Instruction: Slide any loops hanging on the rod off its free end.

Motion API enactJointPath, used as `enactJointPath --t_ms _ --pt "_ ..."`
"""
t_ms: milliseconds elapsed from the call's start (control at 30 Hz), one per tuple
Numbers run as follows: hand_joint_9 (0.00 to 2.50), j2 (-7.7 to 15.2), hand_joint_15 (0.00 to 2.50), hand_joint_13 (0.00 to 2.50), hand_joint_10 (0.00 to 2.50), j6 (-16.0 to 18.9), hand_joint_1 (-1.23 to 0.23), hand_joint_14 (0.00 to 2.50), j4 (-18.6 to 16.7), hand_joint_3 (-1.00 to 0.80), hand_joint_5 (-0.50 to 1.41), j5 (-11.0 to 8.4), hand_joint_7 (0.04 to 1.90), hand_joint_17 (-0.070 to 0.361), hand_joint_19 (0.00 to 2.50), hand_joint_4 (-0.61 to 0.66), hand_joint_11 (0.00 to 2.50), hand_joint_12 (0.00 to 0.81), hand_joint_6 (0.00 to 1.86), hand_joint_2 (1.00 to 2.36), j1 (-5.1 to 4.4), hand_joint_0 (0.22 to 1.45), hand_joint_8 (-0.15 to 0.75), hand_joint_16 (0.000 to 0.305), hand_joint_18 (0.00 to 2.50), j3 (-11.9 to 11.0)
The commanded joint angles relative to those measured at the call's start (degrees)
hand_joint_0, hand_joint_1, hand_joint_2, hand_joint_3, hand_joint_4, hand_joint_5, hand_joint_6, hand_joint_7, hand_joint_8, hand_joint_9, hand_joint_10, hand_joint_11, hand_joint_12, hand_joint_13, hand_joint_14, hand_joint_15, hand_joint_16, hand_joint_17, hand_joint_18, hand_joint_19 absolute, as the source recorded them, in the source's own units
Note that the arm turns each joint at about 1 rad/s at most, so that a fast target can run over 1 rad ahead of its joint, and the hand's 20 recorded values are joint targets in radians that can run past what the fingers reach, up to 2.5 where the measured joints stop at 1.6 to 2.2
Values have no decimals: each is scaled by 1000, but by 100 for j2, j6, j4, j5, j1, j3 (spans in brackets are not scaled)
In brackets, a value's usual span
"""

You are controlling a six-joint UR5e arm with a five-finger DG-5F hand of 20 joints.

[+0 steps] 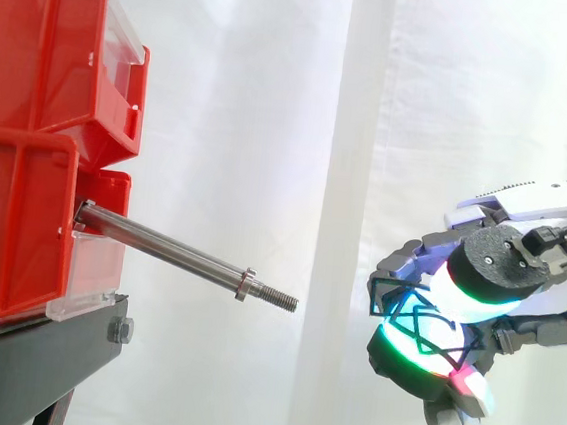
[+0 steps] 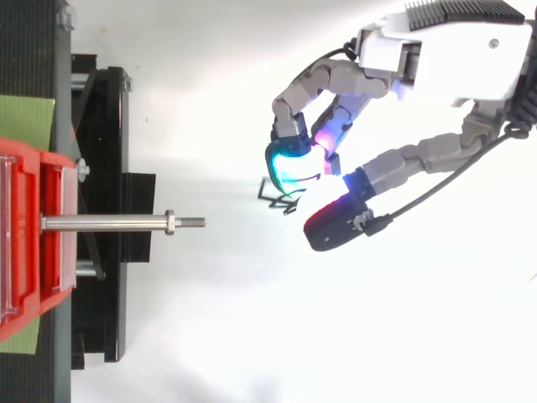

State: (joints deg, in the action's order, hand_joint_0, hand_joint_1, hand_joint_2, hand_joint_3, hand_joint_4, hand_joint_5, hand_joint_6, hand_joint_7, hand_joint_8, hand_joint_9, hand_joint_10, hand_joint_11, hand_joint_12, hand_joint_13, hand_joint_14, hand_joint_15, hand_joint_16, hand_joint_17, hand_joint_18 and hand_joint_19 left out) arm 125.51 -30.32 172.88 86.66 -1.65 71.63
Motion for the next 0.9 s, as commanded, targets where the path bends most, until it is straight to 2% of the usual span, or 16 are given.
enactJointPath --t_ms 0,233,367,500,600,667,867 --pt "1039 0 474 931 17 0 -705 17 0 -474 -146 8 1153 115 541 92 758 325 923 1002 -11 629 298 51 846 0" --pt "1057 0 474 932 16 53 -633 17 0 -495 -138 0 1177 114 549 90 754 328 919 1000 -11 610 302 51 838 0" --pt "1059 0 479 930 17 88 -615 18 0 -448 -132 0 1180 115 561 86 753 327 920 1005 -2 602 301 51 829 0" --pt "1049 0 479 931 16 106 -618 16 9 -246 -128 -9 1174 122 565 82 737 342 912 1014 -11 577 316 54 833 0" --pt "1043 0 455 948 14 167 -717 15 0 -138 -146 -9 1140 133 526 87 740 364 921 1014 -28 596 336 59 875 0" --pt "1021 0 466 928 15 185 -732 17 0 -160 -152 -18 1106 131 532 88 737 358 926 1014 -37 606 327 58 862 0" --pt "984 0 466 899 17 193 -778 18 0 -372 -165 -97 1091 117 539 105 754 332 919 1009 -37 643 294 52 814 0"
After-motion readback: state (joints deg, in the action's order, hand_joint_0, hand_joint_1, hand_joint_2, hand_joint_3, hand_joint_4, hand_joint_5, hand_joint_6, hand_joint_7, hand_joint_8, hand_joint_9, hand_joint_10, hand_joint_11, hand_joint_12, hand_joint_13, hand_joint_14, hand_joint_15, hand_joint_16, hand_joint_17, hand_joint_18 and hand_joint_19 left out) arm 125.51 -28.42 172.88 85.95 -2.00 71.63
